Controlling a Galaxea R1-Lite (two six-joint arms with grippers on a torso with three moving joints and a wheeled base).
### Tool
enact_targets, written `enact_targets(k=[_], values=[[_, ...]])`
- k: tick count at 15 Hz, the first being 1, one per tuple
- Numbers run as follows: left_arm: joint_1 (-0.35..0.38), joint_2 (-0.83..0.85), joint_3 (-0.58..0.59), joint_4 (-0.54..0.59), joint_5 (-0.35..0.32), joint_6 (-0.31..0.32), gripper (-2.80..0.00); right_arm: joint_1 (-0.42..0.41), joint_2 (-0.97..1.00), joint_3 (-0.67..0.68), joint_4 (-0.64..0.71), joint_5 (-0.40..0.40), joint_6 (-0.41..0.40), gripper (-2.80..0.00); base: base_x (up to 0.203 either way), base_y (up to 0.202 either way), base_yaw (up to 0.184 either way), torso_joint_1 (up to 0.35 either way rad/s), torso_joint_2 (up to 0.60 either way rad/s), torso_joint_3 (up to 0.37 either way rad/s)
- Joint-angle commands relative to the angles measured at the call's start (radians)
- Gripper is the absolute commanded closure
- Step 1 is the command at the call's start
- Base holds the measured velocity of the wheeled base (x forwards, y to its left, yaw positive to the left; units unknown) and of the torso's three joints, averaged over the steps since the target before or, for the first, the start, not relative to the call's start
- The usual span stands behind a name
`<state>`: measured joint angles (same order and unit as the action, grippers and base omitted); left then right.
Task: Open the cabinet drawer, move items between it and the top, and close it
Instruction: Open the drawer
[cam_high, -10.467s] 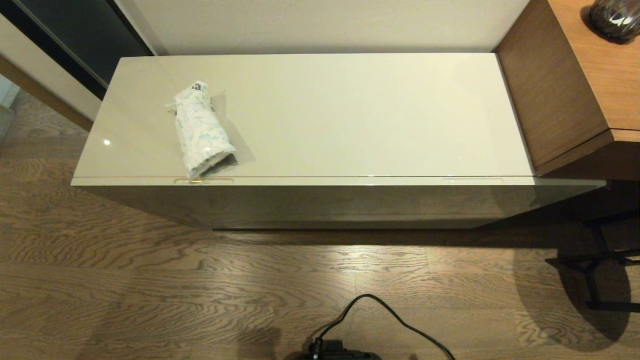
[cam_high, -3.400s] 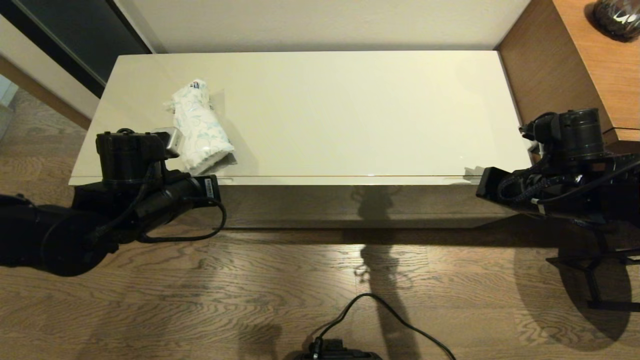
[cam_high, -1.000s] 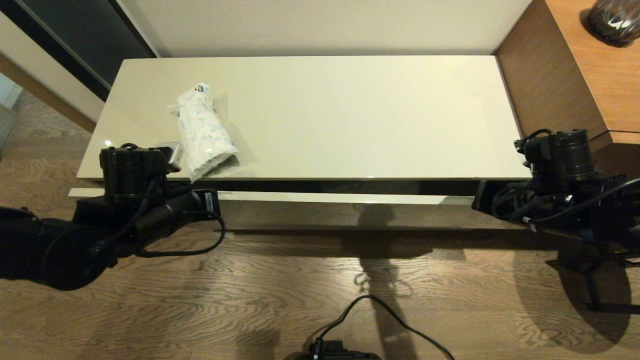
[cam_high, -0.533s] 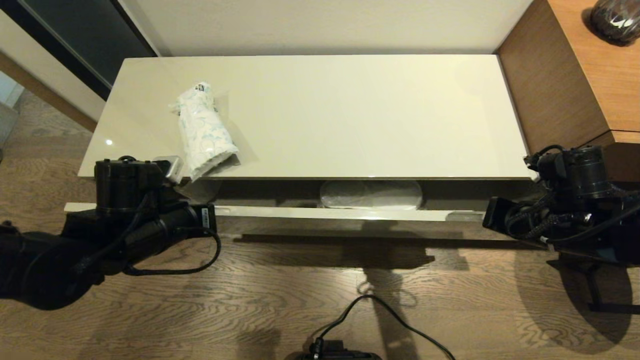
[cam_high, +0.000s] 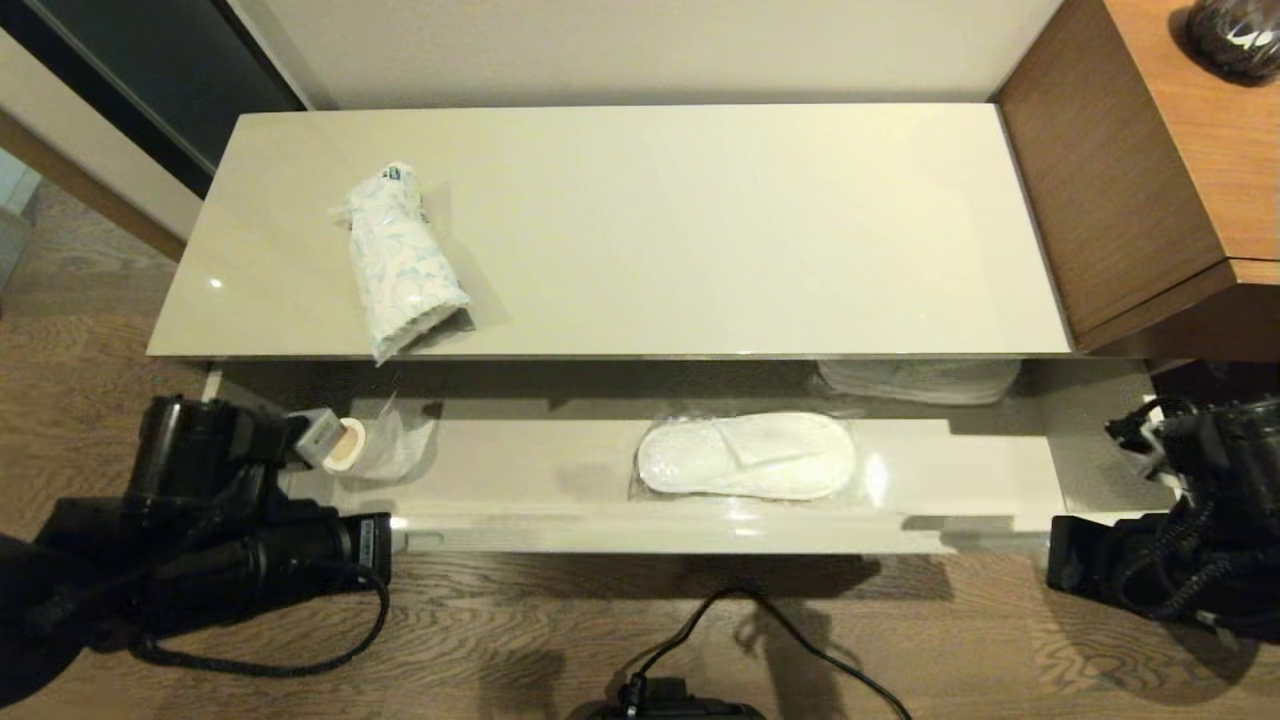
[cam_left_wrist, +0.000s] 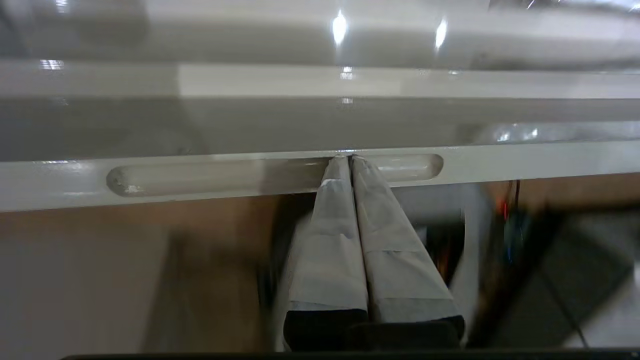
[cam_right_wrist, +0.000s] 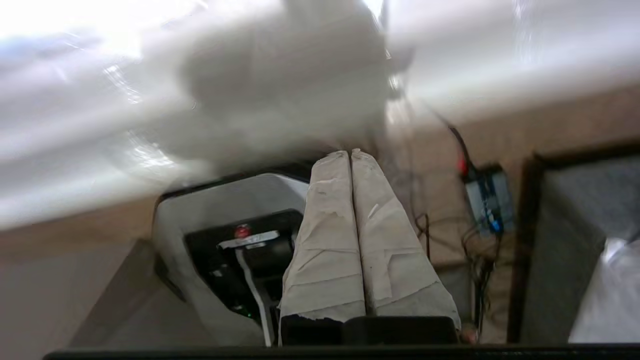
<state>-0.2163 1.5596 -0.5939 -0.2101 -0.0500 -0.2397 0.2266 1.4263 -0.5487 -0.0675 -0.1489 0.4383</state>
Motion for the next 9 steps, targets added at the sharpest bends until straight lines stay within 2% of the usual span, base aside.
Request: enact_targets(k=[1, 4, 5, 7, 8, 9], values=[[0.007, -0.079, -0.001, -0.014, 0.002, -0.021, 0.00, 0.001, -0.171, -0.005, 0.079, 0.002, -0.010, 0.00, 0.000, 0.000, 0.000, 0.000, 0.00, 0.000], [0.007, -0.091, 0.007, 0.015, 0.001, -0.029, 0.00, 0.004, -0.263, -0.116, 0.264, 0.024, -0.014, 0.00, 0.000, 0.000, 0.000, 0.000, 0.00, 0.000], [0.006, -0.103, 0.008, 0.043, -0.001, -0.029, 0.00, 0.004, -0.276, -0.120, 0.287, 0.034, -0.013, 0.00, 0.000, 0.000, 0.000, 0.000, 0.00, 0.000], [0.006, -0.146, -0.002, 0.137, -0.024, -0.029, 0.00, 0.004, -0.283, -0.113, 0.316, 0.037, -0.013, 0.00, 0.000, 0.000, 0.000, 0.000, 0.00, 0.000], [0.006, -0.163, -0.012, 0.189, -0.057, -0.031, 0.00, 0.002, -0.277, -0.098, 0.335, 0.071, -0.010, 0.00, 0.000, 0.000, 0.000, 0.000, 0.00, 0.000], [0.007, -0.187, -0.025, 0.289, -0.093, -0.034, 0.00, -0.003, -0.274, -0.091, 0.336, 0.096, -0.006, 0.00, 0.000, 0.000, 0.000, 0.000, 0.00, 0.000]])
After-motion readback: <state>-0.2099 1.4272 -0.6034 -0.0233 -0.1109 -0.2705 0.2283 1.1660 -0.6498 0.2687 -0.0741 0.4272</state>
